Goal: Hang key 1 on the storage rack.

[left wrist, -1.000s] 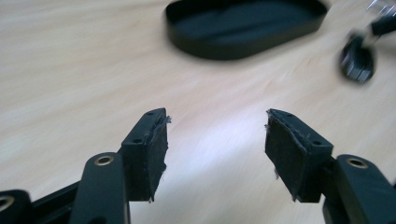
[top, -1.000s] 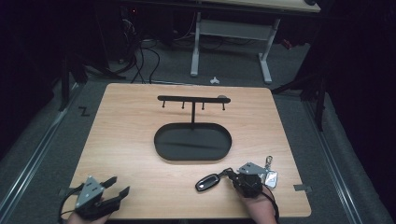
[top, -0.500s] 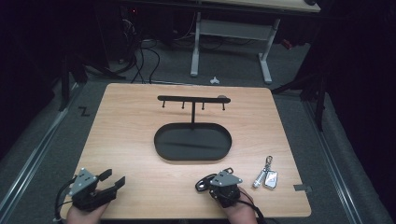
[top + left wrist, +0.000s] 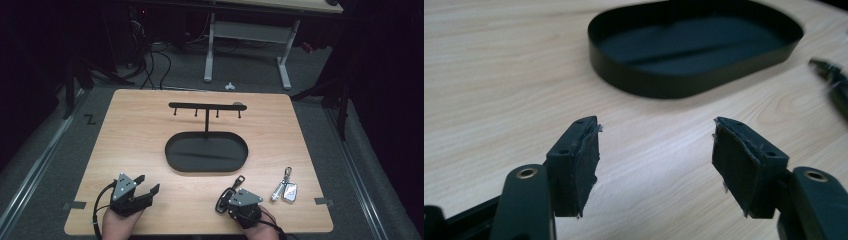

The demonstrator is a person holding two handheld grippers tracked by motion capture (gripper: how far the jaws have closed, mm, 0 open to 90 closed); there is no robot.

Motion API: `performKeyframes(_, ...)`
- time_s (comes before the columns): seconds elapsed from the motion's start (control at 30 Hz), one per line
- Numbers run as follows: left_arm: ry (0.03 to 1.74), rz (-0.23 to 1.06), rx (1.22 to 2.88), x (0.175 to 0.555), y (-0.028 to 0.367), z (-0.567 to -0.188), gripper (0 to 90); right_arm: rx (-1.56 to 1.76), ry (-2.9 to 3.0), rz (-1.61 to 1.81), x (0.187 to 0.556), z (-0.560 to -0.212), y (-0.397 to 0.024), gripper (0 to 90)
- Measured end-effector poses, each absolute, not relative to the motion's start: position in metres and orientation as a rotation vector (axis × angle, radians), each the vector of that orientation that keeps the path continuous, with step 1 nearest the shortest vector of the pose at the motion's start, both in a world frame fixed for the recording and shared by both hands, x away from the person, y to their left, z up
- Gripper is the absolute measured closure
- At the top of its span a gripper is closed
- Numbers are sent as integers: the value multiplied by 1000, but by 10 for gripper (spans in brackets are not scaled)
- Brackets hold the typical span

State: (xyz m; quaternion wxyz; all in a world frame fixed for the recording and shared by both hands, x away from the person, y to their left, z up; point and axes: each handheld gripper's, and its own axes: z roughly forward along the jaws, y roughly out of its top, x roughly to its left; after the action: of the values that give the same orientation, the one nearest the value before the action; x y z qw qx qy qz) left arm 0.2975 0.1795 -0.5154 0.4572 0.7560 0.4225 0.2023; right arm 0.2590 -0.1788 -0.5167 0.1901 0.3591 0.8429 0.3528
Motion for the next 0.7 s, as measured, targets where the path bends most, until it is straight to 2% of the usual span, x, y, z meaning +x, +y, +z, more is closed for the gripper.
performKeyframes(0.23,1070,445,1834,306,187,-518,354,1044,2340,958,250,-514,-198,900)
performKeyframes(0.5,1025,423,1854,313,176,-519,352,1128,2264,940,248,-511,-225,900)
performKeyframes(0.7,1005,416,1851,315,173,-518,351,1056,2294,1016,237,-504,-209,900)
